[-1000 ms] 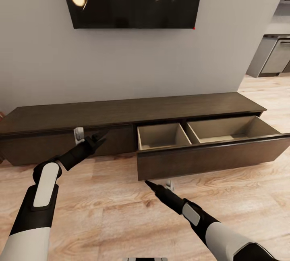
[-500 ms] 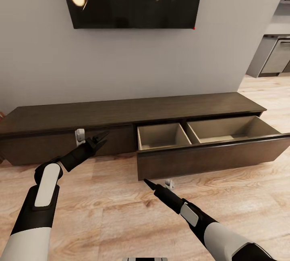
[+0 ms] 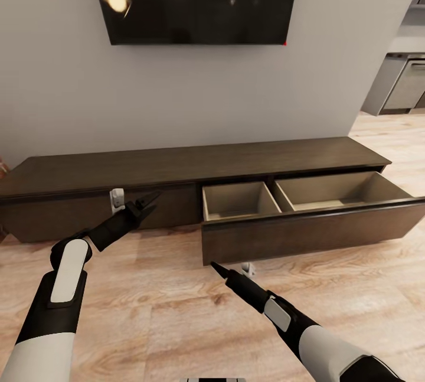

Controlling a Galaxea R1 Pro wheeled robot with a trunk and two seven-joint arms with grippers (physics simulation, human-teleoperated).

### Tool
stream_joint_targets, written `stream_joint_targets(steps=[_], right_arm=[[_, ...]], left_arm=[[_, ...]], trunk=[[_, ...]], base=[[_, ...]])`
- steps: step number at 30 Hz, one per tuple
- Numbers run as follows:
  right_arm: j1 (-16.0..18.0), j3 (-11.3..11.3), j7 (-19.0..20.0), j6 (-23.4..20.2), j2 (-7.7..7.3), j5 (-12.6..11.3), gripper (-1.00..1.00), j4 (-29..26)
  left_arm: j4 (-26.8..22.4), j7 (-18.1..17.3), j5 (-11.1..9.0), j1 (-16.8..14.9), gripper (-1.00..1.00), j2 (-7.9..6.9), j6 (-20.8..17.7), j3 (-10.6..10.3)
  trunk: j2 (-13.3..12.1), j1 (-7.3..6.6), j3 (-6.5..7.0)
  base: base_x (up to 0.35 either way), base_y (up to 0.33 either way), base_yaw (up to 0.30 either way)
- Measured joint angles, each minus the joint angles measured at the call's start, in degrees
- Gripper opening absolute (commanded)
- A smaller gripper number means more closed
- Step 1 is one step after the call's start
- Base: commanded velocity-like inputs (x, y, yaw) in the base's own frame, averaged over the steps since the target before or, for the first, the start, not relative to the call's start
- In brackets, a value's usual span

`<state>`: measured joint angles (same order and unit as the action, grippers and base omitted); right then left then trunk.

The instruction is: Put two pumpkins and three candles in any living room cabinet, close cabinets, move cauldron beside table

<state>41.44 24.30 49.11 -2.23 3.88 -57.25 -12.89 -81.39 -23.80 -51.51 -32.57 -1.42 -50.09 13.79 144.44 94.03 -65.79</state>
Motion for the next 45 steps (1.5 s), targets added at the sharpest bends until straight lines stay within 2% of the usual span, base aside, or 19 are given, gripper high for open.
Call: stream_joint_targets(steps=[17,33,45], right_arm=[[-0.14,0.01,-0.45,-0.07,0.00,-0.08,1.00,0.08],[-0.21,0.00,-0.41,0.24,0.00,-0.09,1.00,0.13],[-0.22,0.00,-0.49,0.24,-0.01,-0.02,1.00,0.15]], left_arm=[[0.00,0.00,-0.02,0.00,1.00,0.00,0.00,0.00],[0.01,0.00,0.05,0.00,1.00,0.01,0.00,0.00],[0.01,0.00,0.06,-0.01,1.00,0.01,0.00,0.00]], trunk=[[0.00,0.00,0.36],[0.00,0.00,1.39],[0.00,0.03,2.31]], base=[[0.000,0.000,0.032],[-0.005,0.000,-0.154],[-0.261,0.000,-0.158]])
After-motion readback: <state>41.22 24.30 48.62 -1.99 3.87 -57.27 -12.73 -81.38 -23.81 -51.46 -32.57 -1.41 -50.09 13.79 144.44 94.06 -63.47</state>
